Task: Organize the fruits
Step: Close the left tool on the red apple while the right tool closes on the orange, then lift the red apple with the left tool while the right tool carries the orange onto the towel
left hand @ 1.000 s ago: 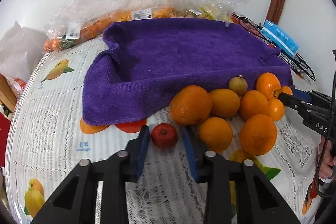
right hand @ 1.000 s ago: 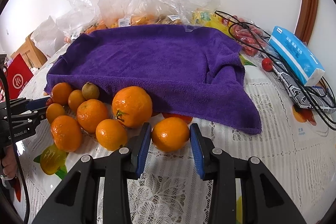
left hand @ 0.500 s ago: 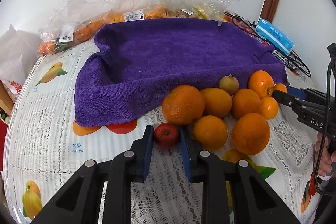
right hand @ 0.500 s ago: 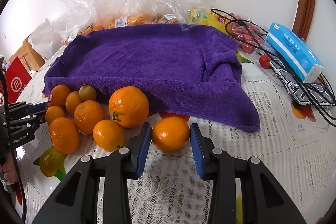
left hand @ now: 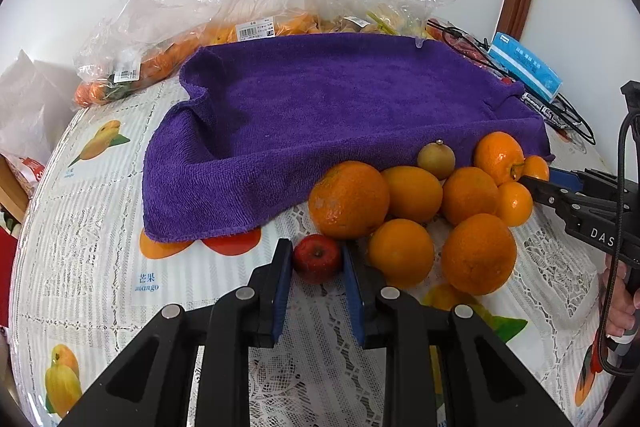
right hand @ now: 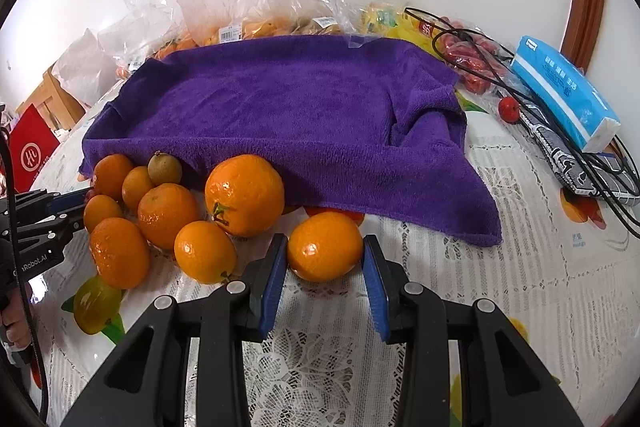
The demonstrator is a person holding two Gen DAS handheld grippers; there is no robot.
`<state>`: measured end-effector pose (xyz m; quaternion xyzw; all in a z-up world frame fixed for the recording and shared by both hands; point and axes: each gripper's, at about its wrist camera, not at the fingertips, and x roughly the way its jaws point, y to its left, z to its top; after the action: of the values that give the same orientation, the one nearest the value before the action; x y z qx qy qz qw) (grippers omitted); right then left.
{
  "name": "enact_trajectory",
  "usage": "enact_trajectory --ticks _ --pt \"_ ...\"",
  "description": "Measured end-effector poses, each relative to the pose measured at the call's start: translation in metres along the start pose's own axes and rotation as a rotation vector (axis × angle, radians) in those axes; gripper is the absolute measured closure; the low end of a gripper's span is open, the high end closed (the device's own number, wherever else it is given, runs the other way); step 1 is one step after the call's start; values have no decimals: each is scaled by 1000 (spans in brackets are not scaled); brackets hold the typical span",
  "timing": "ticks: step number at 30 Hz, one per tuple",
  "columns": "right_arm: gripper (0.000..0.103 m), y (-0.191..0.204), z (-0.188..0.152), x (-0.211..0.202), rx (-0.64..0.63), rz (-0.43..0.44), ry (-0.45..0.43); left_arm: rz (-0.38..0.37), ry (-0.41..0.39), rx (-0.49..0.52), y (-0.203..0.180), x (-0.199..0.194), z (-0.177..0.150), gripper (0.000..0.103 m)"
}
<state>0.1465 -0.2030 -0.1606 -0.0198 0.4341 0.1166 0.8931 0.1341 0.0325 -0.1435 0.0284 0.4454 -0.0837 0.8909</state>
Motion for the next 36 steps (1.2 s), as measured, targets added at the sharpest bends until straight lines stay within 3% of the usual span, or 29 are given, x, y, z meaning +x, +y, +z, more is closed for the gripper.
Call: enact_trajectory --ticks 6,12,14,16,17,22,26,29,36 --pt "65 3 -1 0 -15 0 6 -10 0 -8 1 0 0 79" --pt "73 -2 -2 -2 1 34 -4 -17 -8 -27 5 -5 -2 79" --pt "80 -1 -1 -5 -1 41 -17 -20 -10 -44 8 -8 -1 79" --pt "78 0 0 -5 -4 36 -19 -24 -5 -45 10 -7 -1 79" --pt "70 1 0 -1 -7 32 -2 -20 -1 -42 9 -7 -1 79" --pt "55 2 3 3 2 5 3 -20 10 -34 7 -7 -2 79" --pt "56 -2 5 7 26 9 9 -34 10 -43 8 -7 -2 79" --pt "69 -3 6 7 38 36 -1 -33 8 -43 8 -8 -2 79" --pt "69 -5 5 0 44 58 -35 -36 -9 -54 11 -11 0 79"
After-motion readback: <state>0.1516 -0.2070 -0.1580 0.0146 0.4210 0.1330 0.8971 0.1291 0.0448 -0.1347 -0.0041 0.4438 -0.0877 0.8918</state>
